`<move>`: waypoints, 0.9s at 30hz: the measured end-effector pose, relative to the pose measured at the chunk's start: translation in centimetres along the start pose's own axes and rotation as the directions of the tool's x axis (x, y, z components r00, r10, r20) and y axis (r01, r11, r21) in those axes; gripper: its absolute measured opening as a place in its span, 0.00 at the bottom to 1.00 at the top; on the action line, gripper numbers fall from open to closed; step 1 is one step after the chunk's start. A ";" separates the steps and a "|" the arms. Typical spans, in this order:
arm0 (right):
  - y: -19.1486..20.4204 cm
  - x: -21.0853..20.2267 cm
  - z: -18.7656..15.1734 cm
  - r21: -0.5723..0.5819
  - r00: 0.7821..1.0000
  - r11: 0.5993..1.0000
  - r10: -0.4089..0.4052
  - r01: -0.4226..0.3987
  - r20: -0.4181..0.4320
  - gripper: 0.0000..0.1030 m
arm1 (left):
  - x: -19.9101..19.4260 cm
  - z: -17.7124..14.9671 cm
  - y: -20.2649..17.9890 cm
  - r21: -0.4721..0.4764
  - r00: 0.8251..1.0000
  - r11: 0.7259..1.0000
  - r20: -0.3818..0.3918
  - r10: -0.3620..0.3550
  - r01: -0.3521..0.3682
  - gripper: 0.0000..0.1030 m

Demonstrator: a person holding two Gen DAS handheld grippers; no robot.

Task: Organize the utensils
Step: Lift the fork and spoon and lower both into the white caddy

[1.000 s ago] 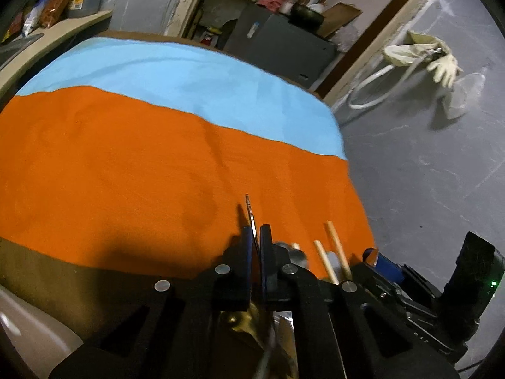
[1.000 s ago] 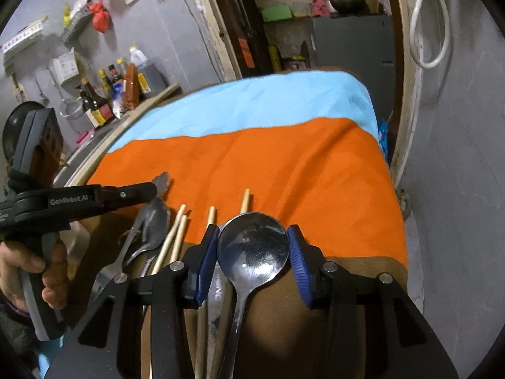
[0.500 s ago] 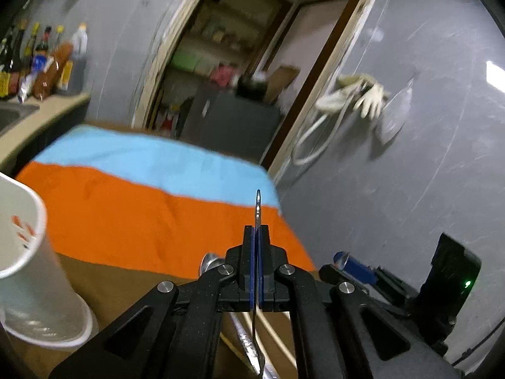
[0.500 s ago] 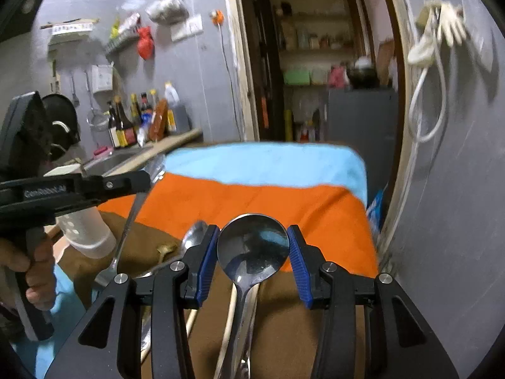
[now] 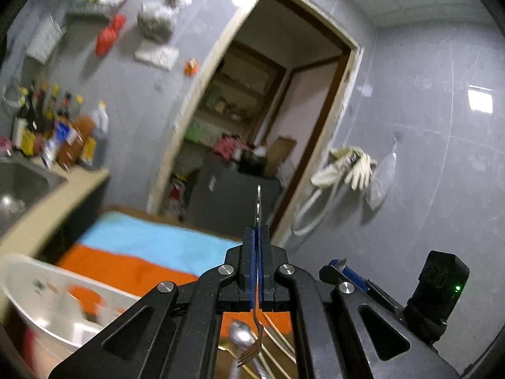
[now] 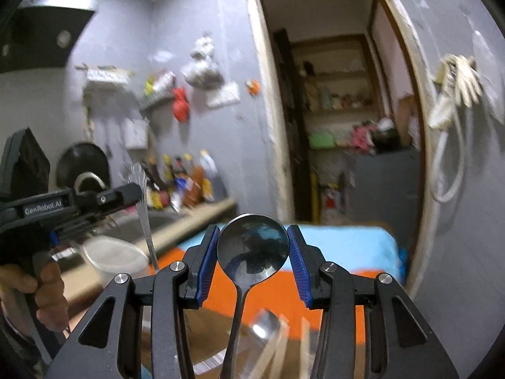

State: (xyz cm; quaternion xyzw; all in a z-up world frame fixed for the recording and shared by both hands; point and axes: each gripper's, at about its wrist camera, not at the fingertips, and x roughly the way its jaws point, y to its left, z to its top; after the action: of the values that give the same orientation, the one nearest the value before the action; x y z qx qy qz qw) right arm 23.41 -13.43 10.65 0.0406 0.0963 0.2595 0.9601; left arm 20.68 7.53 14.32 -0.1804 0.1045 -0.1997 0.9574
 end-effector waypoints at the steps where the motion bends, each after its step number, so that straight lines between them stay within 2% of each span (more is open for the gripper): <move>1: 0.6 0.4 0.6 0.006 0.999 1.000 0.026 -0.026 0.019 0.40 | -0.8 0.8 0.3 0.004 1.000 1.000 0.016 0.012 -0.012 0.00; 5: 3.2 3.0 2.8 0.054 0.984 0.988 0.141 -0.147 0.110 0.40 | -4.0 3.6 2.2 0.015 0.993 0.996 0.079 0.091 -0.093 0.00; 9: 5.9 6.1 4.4 0.078 0.955 0.967 0.225 -0.243 0.192 0.40 | -7.6 5.7 5.0 0.023 0.970 0.980 0.150 0.194 -0.199 0.00; 12: 8.0 8.0 4.8 0.053 0.936 0.961 0.250 -0.271 0.247 0.40 | -8.8 5.8 7.1 0.009 0.953 0.967 0.172 0.249 -0.254 0.00; 15: 9.5 9.4 4.4 0.023 0.928 0.960 0.263 -0.279 0.266 0.40 | -9.4 5.5 9.8 -0.002 0.934 0.950 0.182 0.309 -0.313 0.00; 18: 10.8 10.9 3.3 -0.017 0.929 0.963 0.265 -0.269 0.257 0.40 | -9.1 4.3 11.9 -0.009 0.925 0.940 0.176 0.338 -0.341 0.00; 24: 11.9 12.5 0.1 -0.085 0.945 0.968 0.249 -0.236 0.214 0.40 | -7.1 1.6 14.7 -0.042 0.933 0.941 0.123 0.339 -0.337 0.00; 27: 11.7 11.8 -0.2 -0.107 0.940 0.969 0.242 -0.222 0.241 0.40 | -6.4 0.1 15.1 -0.041 0.933 0.939 0.102 0.344 -0.342 0.00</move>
State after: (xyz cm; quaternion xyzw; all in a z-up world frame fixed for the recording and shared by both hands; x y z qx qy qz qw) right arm 27.63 2.66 10.03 0.0468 -0.0425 0.3671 0.9280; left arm 20.21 23.18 9.34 -0.1808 0.0850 -0.0185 0.9797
